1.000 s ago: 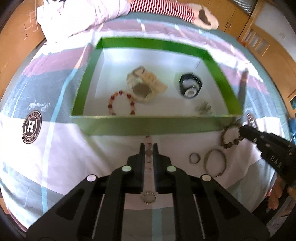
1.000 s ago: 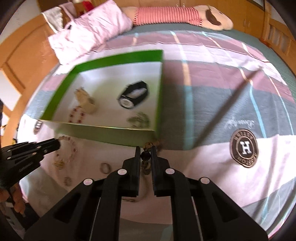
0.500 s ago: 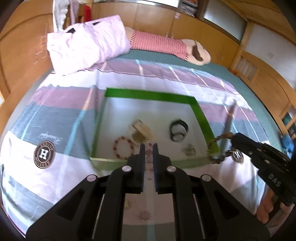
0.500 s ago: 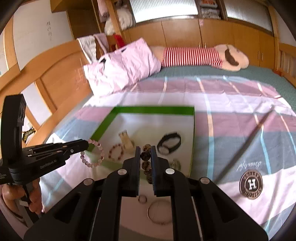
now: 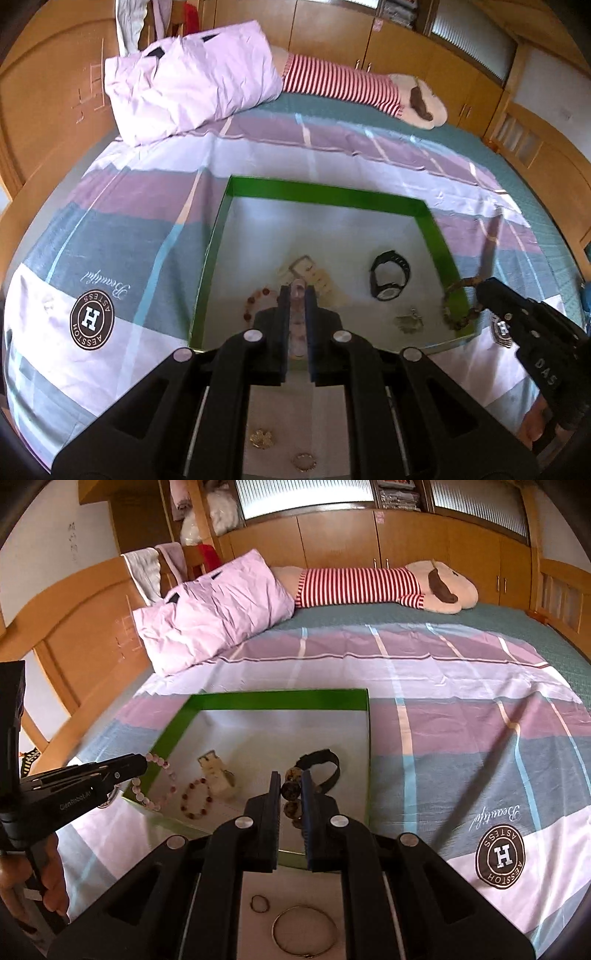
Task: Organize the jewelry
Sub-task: 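Lower both held bracelets into the green box and open both tools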
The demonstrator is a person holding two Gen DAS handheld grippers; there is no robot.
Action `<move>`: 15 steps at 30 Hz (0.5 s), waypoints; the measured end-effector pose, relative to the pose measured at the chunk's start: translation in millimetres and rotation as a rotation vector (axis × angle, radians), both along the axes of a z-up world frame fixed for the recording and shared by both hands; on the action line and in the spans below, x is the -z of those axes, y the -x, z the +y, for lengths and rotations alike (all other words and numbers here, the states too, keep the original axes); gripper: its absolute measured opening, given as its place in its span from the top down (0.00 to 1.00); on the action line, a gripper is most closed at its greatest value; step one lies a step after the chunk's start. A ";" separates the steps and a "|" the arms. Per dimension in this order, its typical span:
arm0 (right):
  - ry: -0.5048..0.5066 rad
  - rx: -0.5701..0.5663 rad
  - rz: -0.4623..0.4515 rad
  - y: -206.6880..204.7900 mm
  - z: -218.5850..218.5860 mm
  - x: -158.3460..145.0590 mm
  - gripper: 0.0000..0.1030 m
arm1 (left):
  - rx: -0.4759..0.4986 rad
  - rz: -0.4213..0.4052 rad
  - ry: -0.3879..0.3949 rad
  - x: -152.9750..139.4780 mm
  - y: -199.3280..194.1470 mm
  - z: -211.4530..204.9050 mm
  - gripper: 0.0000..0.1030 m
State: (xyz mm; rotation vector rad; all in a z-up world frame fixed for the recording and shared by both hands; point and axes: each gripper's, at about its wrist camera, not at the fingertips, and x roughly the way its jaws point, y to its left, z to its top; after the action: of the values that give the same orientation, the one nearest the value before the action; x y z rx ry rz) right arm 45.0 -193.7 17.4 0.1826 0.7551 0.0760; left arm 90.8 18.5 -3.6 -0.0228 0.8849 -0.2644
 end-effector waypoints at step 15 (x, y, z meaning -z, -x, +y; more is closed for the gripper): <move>-0.053 -0.051 0.101 12.0 -3.2 -1.3 0.57 | 0.008 0.039 0.014 2.0 6.9 5.6 0.57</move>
State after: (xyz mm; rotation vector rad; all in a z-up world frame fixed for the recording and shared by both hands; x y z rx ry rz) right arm 33.0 -196.9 18.7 0.2184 0.8587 0.1359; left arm 83.9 24.2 -5.6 -0.0373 0.9220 -0.2778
